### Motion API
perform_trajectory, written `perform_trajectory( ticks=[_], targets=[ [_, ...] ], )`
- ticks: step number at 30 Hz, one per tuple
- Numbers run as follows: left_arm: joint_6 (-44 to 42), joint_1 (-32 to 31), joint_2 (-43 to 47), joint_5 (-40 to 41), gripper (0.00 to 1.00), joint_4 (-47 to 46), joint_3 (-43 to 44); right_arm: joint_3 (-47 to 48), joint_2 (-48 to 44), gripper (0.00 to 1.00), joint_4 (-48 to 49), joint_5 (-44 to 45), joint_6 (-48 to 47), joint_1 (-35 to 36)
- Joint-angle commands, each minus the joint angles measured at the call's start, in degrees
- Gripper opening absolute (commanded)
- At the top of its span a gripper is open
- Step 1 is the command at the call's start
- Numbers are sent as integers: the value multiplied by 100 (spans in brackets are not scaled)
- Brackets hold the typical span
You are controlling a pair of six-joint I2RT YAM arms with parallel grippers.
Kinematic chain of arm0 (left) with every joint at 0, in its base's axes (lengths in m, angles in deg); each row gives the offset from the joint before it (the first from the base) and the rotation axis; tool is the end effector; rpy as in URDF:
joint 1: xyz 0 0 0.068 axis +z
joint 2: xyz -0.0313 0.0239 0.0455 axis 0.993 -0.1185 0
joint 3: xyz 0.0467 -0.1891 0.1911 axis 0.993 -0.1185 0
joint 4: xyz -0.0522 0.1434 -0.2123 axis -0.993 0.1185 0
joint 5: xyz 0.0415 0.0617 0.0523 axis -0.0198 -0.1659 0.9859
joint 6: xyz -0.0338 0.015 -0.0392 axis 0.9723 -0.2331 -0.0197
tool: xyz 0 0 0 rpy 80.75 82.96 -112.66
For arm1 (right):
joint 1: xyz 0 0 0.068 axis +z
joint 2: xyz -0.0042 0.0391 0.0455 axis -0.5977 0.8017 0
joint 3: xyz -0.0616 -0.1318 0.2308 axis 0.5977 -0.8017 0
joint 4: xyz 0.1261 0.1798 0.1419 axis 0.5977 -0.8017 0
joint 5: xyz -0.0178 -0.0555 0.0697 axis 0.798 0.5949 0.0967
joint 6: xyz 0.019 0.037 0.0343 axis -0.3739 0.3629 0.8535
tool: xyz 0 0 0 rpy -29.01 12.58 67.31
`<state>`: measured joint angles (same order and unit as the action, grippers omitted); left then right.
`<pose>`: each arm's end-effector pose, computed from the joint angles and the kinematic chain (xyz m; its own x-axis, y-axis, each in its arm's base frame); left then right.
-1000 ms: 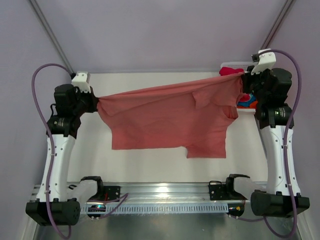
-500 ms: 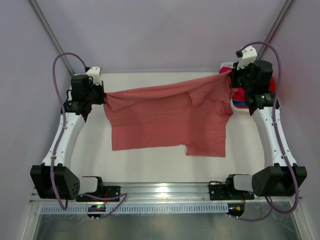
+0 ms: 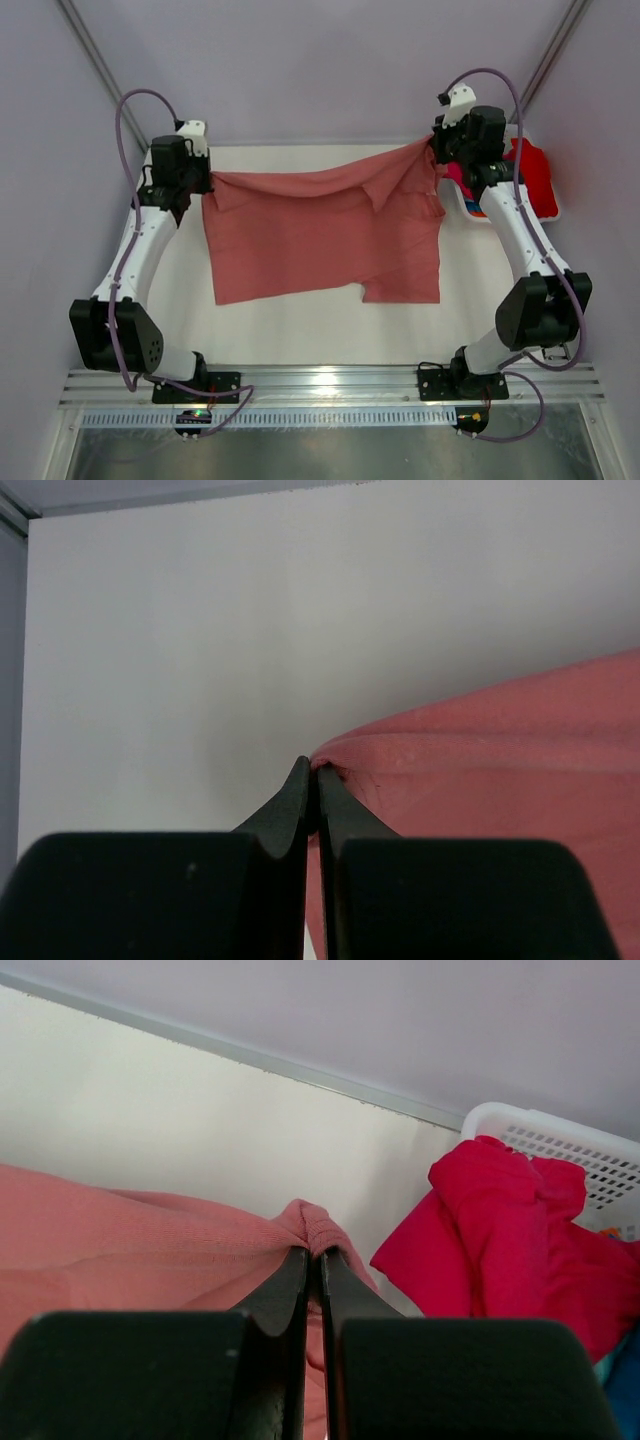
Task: Fold and stack the t-shirts
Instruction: Flatten the tshirt out
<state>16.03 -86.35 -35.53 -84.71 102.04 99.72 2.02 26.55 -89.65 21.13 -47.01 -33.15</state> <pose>0.3292 -0.0190 0.3533 -0.4717 0.0342 -0.8811 0.0816 0.9967 -0.0049 0.3594 0.0284 0.3849 -0.2675 -0.2152 -0.9392 -0.2822 0.9495 -0.1371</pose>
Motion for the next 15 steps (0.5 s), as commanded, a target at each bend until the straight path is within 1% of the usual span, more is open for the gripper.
perform_trajectory(
  ticks=[1,7,9,11,15],
  targets=[
    [-41,-27,-204,314,0,-630,269,515,363,3,586,-19,228,67],
    [-172,-62,-863,411,0,-1122,515,1174,1249,3,736,7,421,128],
    [-217,-71,-1206,464,0,-1194,725,1437,1470,3,727,33,413,128],
    [-234,-62,-1443,587,0,-1281,901,1570,1734,3,754,42,378,137],
    [-225,-62,-2189,675,0,-1475,1428,1842,2112,3,894,139,263,137]
  ],
)
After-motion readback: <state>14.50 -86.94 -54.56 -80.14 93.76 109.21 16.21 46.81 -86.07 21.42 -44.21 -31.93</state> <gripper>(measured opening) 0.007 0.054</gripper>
